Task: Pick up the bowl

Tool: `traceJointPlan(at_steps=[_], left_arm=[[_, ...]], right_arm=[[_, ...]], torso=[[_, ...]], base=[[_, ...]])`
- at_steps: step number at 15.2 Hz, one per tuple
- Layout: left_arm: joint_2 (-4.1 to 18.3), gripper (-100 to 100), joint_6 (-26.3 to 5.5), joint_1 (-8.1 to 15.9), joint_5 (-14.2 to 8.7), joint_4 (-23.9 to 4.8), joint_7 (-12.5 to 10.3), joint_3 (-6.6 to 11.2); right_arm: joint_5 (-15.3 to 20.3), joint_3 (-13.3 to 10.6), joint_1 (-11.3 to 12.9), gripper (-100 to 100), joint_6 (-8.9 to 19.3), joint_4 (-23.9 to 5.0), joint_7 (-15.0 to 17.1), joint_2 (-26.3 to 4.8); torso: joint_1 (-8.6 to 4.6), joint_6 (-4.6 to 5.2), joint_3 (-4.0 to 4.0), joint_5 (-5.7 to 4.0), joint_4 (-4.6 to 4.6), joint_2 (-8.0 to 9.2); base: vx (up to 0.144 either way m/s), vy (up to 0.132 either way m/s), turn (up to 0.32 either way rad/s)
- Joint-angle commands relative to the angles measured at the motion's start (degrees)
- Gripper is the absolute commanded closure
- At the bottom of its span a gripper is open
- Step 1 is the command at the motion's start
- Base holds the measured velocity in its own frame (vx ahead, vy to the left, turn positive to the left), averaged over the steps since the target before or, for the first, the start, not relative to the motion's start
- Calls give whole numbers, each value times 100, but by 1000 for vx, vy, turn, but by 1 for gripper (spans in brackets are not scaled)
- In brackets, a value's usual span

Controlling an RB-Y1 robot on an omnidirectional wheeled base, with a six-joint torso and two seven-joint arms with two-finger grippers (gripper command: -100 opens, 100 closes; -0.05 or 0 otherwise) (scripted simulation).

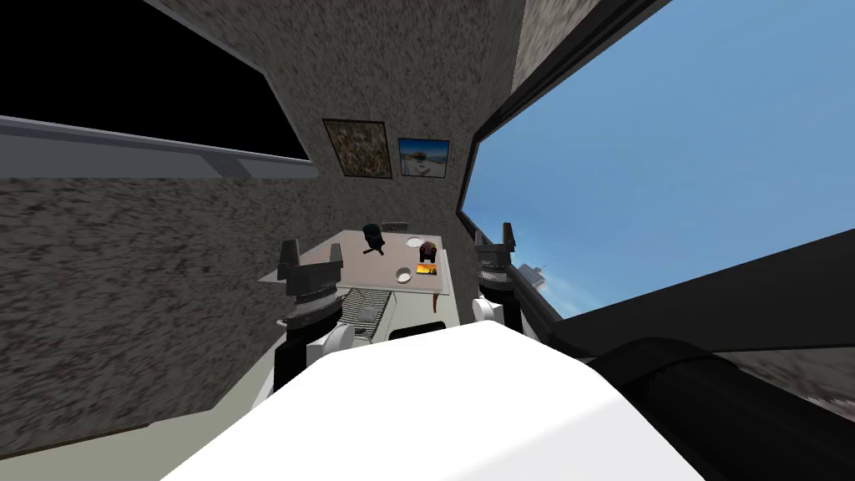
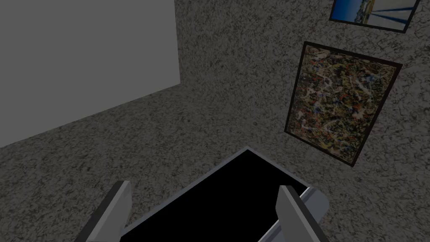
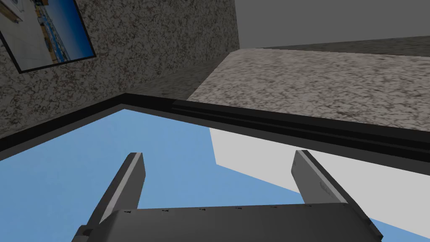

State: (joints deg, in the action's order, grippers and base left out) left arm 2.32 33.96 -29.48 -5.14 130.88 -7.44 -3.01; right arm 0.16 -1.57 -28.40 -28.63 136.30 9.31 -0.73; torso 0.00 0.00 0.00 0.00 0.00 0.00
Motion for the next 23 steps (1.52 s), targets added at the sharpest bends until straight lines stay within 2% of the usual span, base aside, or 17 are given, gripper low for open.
traceJointPlan(at_steps=[1,4,5,6,7,8,9,12,13,14,16,18,19,20,21,22,23], left_arm=[[177,-100,-125,98,-8,-162,-42,14],[386,-100,-432,338,-28,-558,-147,49],[386,-100,-432,338,-28,-558,-147,49],[443,-100,-570,447,-37,-736,-194,65],[443,-100,-570,447,-37,-736,-194,65],[494,-100,-724,567,-46,-935,-247,83],[494,-100,-724,567,-46,-935,-247,83],[575,-100,-1076,843,-67,-1332,-367,123],[575,-100,-1076,843,-67,-1389,-367,123],[607,-100,-1272,997,-79,-1538,-434,145],[607,-100,-1272,997,-79,-1642,-434,145],[634,-100,-1480,1159,-90,-1911,-505,169],[655,-100,-1673,1330,-102,-2095,-580,195],[655,-100,-1698,1330,-102,-2193,-580,195],[671,-100,-1887,1508,-113,-2341,-657,222],[671,-100,-1926,1508,-113,-2464,-657,222],[682,-100,-2064,1693,-125,-2619,-738,250]], right_arm=[[0,0,0,0,0,0,0,0],[0,0,0,0,0,0,0,0],[0,0,0,0,0,0,0,0],[0,0,0,0,0,0,0,0],[0,0,0,0,0,0,0,0],[0,0,0,0,0,0,0,0],[0,0,0,0,0,0,0,0],[0,0,0,0,0,0,0,0],[0,0,0,0,0,0,0,0],[0,0,0,0,0,0,0,0],[0,0,0,0,0,0,0,0],[0,0,0,0,0,0,0,0],[0,0,0,0,0,0,0,0],[0,0,0,0,0,0,0,0],[0,0,0,0,0,0,0,0],[0,0,0,0,0,0,0,0],[0,0,0,0,0,0,0,0]], torso=[[0,0,0,0,0,0],[-9,1,-1,-1,0,0],[-13,2,-1,-2,-1,-1],[-15,1,-1,-3,0,-1],[-15,1,-1,-3,0,-1],[-14,1,-1,-3,0,-2],[-14,1,-1,-3,-1,-2],[-13,1,-2,-3,-1,-2],[-14,2,-2,-3,-1,-3],[-14,1,-2,-3,-1,-3],[-16,1,-2,-3,-1,-4],[-12,1,-1,-2,-1,-2],[-12,1,-1,-2,-1,-2],[-13,2,-2,-2,-1,-4],[-13,1,-2,-3,-1,-3],[-15,2,-2,-3,-1,-3],[-16,1,-2,-3,-1,-4]], base=[[-1,-10,-19],[-6,-34,-30],[-2,-40,-25],[-2,-39,-26],[-3,-35,-18],[-1,-34,-27],[0,-30,-20],[-1,-33,-31],[0,-33,-26],[2,-40,-30],[1,-31,-18],[-3,-28,-27],[0,-33,-35],[2,-33,-34],[1,-40,-43],[2,-40,-36],[4,-42,-31]])
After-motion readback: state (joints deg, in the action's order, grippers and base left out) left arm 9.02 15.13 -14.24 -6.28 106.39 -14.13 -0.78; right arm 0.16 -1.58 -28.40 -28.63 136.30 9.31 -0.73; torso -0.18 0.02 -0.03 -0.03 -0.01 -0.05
